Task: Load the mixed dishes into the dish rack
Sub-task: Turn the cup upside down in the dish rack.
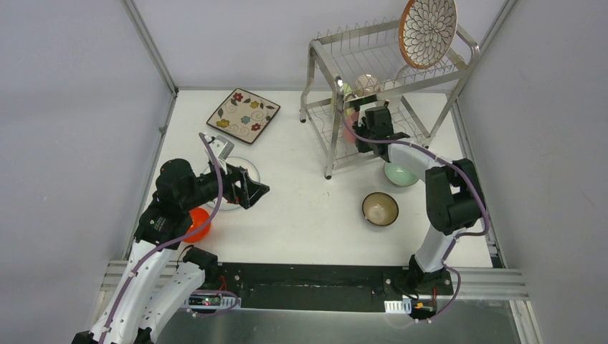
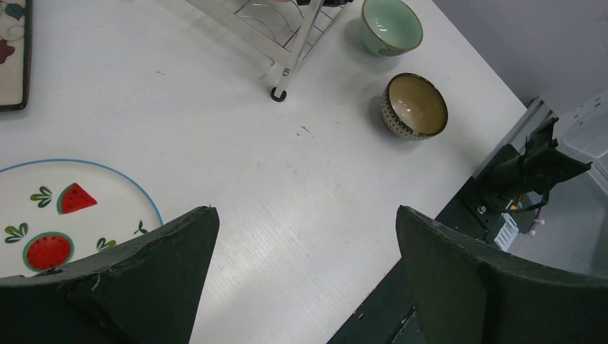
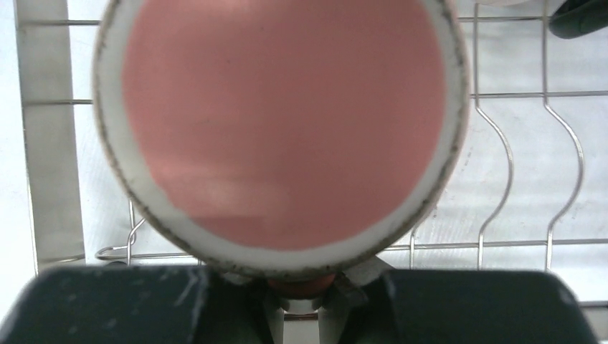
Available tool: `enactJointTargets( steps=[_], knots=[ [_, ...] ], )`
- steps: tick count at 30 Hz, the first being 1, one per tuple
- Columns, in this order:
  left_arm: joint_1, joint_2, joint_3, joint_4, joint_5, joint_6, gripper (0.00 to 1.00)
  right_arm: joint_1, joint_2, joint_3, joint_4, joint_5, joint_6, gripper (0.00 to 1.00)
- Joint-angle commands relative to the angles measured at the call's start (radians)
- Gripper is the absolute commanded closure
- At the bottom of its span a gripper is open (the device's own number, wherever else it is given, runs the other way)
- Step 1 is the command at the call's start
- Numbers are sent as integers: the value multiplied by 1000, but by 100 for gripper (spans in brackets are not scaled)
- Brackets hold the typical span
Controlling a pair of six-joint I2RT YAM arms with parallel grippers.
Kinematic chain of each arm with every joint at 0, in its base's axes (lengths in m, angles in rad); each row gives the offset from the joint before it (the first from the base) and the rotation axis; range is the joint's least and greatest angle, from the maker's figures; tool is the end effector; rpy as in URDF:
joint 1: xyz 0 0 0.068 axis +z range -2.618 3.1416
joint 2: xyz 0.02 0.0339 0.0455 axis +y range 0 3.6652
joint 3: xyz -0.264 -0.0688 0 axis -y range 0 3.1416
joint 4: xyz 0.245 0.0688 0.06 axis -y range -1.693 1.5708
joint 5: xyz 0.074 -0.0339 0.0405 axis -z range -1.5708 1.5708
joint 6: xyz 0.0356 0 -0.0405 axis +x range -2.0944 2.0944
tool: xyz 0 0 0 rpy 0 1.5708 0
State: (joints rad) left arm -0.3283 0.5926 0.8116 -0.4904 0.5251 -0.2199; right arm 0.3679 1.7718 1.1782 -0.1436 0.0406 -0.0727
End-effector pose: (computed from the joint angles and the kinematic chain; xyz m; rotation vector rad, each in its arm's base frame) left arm 0.1155 -0.0582 0.3446 0.4786 1.8312 -0.8612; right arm 0.3649 0.1391 0.2112 -0.4844 2.2581 0.1040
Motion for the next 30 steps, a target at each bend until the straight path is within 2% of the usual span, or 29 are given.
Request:
enactJointTargets(
  steps=[1, 7, 14, 17, 21, 30],
  knots=[
    [-9, -10, 8, 22, -3, 11, 1, 3, 5, 72, 136, -73, 11, 95],
    [-9, -11, 8, 21, -3, 11, 1, 3, 35, 80, 132, -66, 14, 87],
    [-8, -9, 8, 22, -5, 13, 1, 3, -2, 69, 103, -47, 17, 68],
    [-8, -9, 7, 22, -5, 14, 1, 1, -29, 59, 78, -47, 18, 62],
    [-8, 0, 10, 22, -3, 14, 1, 2, -54, 50, 54, -47, 13, 61],
    [-8, 2, 11, 20, -8, 20, 1, -4, -58, 45, -3, -31, 11, 65]
  ],
)
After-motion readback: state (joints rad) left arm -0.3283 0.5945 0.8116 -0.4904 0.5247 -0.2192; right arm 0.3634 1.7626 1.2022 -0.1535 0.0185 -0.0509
